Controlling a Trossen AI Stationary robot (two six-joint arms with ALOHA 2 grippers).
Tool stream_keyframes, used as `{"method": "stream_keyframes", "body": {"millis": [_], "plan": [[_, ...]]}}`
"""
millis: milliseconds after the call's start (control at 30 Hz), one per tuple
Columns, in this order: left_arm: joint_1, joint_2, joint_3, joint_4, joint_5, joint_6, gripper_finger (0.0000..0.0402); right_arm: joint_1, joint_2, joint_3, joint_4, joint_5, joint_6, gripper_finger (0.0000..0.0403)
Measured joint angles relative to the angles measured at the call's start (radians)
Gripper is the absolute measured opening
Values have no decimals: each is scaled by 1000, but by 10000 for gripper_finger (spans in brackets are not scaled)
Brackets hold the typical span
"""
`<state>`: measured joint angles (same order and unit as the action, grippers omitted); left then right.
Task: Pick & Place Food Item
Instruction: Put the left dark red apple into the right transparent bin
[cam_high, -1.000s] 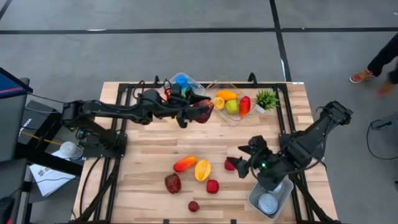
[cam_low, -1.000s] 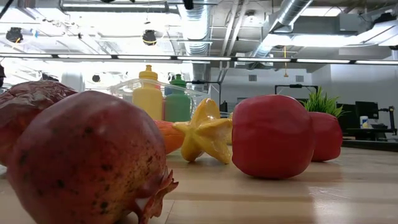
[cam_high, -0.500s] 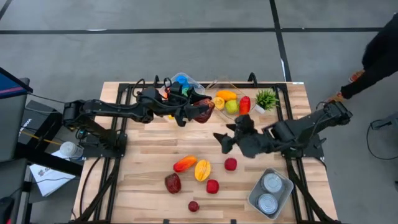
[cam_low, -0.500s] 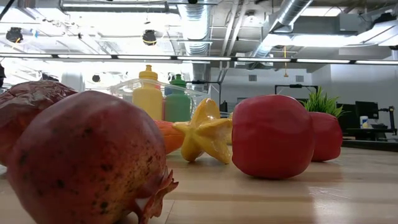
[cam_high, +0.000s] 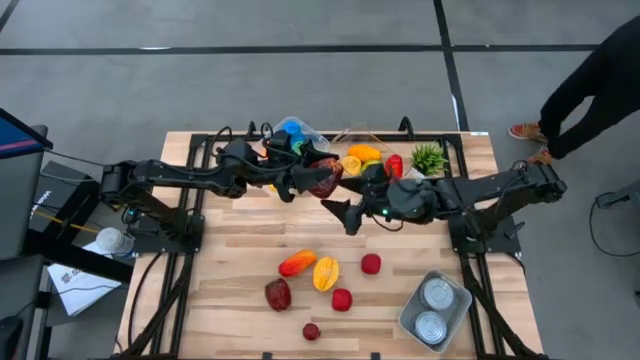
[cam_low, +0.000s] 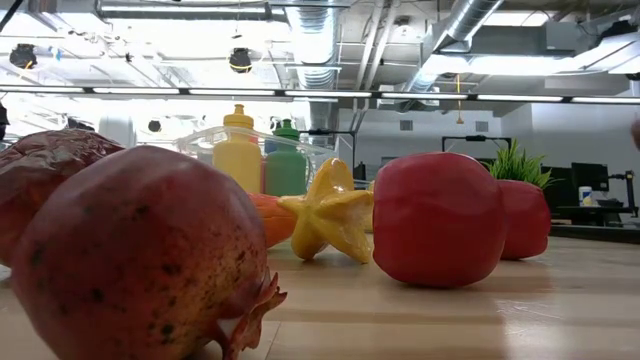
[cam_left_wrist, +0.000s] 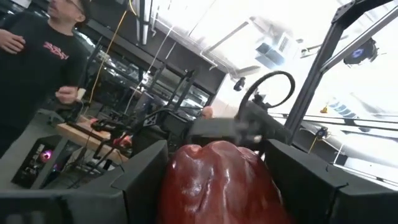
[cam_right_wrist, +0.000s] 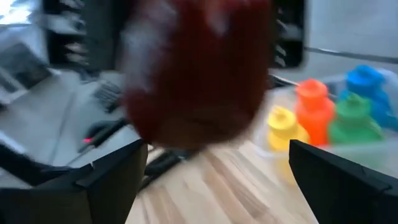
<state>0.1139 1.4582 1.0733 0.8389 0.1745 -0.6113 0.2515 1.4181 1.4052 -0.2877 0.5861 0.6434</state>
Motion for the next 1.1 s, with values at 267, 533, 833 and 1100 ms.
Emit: {"method": "stream_keyframes", "body": {"millis": [267, 533, 833, 1100], "plan": [[0, 0, 0, 1, -1, 0, 252, -45, 0, 0, 57, -92, -70, 379], [-5, 0, 0, 2, -6, 0, 254, -89, 1, 0, 145, -168, -131, 379], [-6, 0, -2, -1, 1, -22, 254, -111, 1, 0, 197, -220, -157, 379], [-6, 1, -2, -2, -1, -23, 254, -112, 1, 0, 190, -220, -157, 308]]}}
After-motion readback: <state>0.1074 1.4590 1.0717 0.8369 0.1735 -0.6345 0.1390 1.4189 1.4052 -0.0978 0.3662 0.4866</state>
